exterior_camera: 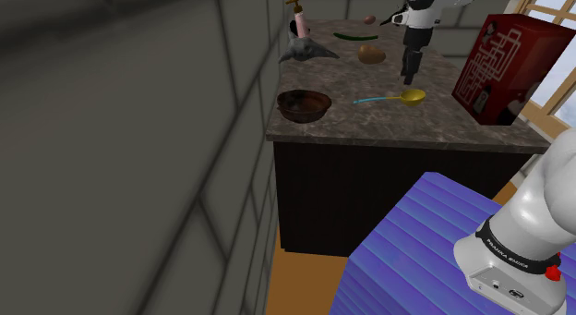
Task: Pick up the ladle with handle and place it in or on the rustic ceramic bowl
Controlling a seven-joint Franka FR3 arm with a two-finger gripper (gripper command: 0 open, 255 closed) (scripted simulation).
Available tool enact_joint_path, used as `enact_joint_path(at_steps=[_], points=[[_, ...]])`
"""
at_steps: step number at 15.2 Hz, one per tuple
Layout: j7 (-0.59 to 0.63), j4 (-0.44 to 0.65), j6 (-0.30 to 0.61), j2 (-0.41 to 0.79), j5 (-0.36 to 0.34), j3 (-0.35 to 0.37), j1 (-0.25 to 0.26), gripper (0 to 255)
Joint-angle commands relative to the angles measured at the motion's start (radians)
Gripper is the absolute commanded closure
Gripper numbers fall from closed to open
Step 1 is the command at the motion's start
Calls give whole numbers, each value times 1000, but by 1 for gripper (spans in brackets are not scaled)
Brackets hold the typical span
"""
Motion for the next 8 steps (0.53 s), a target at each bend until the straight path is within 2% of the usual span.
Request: enact_joint_path(at_steps=[1,6,8], points=[[-102,47,7,99,49,-22,-5,0],[-323,205,-7,357,171,-16,-73,0],[-329,200,5,366,175,-10,-79,0]])
